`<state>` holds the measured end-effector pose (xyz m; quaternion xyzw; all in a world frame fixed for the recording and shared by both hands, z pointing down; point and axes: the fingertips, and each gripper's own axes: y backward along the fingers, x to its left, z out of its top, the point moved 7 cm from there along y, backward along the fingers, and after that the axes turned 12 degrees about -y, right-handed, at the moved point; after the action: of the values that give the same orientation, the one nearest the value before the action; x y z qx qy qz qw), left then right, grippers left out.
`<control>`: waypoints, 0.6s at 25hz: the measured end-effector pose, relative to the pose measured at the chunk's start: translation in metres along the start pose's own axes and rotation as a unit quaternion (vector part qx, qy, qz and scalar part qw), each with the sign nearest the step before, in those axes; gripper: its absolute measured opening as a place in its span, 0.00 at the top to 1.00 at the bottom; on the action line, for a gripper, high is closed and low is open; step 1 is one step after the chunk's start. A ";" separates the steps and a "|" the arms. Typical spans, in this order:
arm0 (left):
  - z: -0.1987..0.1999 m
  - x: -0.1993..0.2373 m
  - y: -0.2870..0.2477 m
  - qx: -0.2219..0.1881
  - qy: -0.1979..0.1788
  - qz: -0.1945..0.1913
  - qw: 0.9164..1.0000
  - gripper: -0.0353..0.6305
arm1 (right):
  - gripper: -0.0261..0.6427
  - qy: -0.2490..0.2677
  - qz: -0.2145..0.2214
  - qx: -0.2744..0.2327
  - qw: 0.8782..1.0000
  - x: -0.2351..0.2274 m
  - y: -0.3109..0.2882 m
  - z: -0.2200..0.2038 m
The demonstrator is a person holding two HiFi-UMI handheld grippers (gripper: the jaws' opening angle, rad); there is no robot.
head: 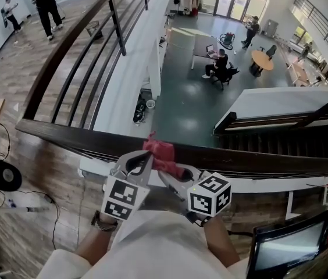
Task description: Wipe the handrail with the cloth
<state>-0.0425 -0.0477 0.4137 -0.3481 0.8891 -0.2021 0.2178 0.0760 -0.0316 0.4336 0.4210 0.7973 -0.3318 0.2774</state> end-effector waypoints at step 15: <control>0.009 -0.017 -0.013 0.000 0.006 -0.008 1.000 0.94 | 0.87 -0.006 0.007 -0.013 1.000 -0.013 0.021 -0.001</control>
<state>-0.0196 -0.0464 0.4174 -0.3538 0.8876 -0.2059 0.2111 0.0999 -0.0282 0.4381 0.4209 0.7968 -0.3219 0.2904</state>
